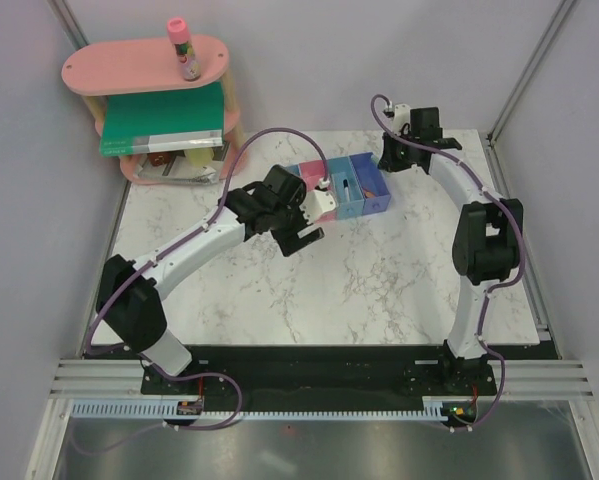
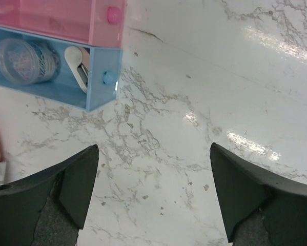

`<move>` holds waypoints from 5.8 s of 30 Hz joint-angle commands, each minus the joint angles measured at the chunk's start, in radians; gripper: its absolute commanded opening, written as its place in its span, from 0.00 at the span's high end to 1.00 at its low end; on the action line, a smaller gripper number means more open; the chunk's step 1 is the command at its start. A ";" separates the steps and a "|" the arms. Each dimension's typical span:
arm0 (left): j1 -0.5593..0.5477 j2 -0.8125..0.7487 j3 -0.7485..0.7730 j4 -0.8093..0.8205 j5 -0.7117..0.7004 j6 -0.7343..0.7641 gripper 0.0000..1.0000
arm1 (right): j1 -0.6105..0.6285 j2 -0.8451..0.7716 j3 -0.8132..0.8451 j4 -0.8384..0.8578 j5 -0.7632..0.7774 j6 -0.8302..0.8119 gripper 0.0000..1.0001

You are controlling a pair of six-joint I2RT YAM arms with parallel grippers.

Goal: Sort the stationery into containers
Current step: Place the pen in the storage box, then move the storage box to the center of the board, then pick up the storage box from the drawer.

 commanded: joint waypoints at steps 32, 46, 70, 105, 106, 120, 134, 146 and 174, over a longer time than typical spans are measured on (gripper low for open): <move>0.186 0.337 0.301 0.117 0.020 -0.277 0.07 | 0.114 0.070 -0.191 0.282 0.248 -0.003 0.63; 0.186 0.435 0.343 0.189 0.043 -0.348 0.08 | 0.138 0.010 -0.250 0.271 0.249 -0.016 0.51; 0.186 0.427 0.246 0.180 0.227 -0.447 0.09 | 0.204 -0.084 -0.388 0.236 0.228 -0.041 0.51; 0.169 -0.007 -0.262 0.203 0.250 -0.418 0.11 | 0.311 -0.446 -0.711 0.158 0.222 -0.029 0.52; 0.169 -0.013 -0.257 0.200 0.242 -0.413 0.11 | 0.313 -0.452 -0.711 0.158 0.226 -0.030 0.52; 0.172 -0.151 0.112 -0.007 0.109 -0.329 0.00 | 0.313 -0.561 -0.476 -0.004 0.263 -0.141 0.20; 0.403 0.094 0.736 -0.069 -0.181 -0.200 0.00 | 0.311 -0.667 -0.476 -0.005 0.311 -0.247 0.02; 0.531 0.291 0.995 0.170 -0.109 -0.347 0.00 | 0.301 -0.684 -0.517 0.028 0.326 -0.250 0.02; 0.628 0.435 0.887 0.606 -0.169 -0.344 0.00 | 0.285 -0.641 -0.496 0.032 0.326 -0.234 0.02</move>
